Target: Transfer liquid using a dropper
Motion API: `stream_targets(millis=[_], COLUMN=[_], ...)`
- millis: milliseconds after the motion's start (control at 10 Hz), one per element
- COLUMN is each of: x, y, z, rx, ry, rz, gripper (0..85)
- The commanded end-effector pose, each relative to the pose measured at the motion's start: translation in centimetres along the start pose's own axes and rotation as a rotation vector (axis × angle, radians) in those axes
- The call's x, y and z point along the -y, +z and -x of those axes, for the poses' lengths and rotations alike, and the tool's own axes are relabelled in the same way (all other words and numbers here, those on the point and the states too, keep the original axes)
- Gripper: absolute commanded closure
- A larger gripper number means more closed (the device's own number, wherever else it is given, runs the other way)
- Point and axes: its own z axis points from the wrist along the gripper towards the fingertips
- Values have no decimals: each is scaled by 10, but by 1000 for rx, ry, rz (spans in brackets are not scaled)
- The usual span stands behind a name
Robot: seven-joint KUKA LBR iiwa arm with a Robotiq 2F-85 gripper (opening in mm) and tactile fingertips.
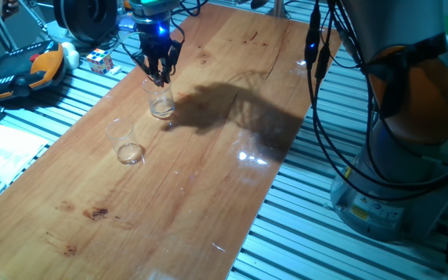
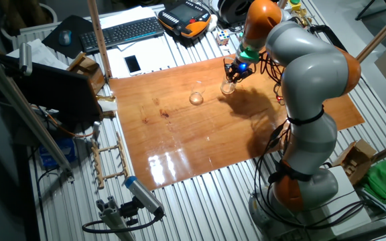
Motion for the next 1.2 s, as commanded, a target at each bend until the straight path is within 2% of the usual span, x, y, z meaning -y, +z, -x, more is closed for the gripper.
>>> stream_targets(millis=[0, 600, 1100], x=[0, 0, 1], y=[0, 2, 4], z=[0, 1, 2], rx=[0, -1, 20], ry=[0, 0, -4], rz=[0, 3, -6], gripper=[623, 567, 500])
